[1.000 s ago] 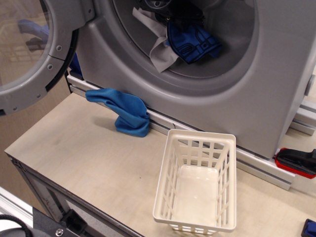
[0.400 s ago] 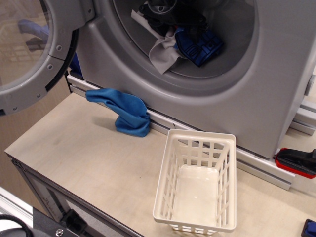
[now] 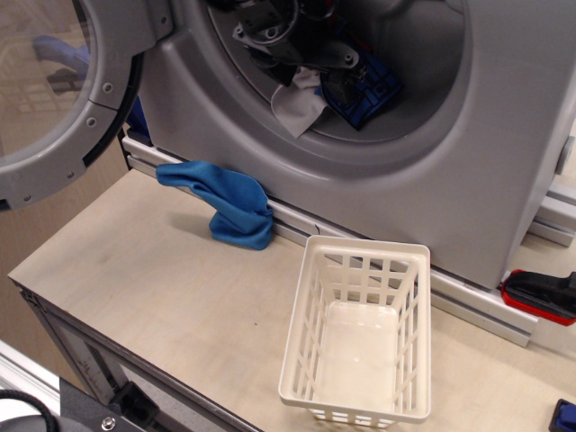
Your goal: Put clothes in laundry machine
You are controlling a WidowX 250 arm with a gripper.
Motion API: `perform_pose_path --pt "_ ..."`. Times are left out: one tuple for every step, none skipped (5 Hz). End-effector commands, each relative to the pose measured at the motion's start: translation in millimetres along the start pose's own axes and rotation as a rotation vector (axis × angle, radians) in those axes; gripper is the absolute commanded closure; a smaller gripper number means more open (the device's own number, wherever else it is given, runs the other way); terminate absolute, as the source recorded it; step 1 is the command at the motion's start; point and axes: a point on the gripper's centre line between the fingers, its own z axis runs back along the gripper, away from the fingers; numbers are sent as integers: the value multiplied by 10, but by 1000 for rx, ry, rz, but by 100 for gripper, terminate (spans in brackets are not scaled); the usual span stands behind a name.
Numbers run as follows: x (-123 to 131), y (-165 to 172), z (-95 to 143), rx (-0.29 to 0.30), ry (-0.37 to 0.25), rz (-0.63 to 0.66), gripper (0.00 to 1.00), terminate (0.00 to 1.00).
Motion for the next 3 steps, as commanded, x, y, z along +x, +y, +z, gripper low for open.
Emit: perform_pose_path --pt "-316 -4 478 -34 -17 -80 0 0" --pt "-441 -52 615 -56 54 -117 0 0" --pt "-441 -52 615 -56 54 -117 0 100"
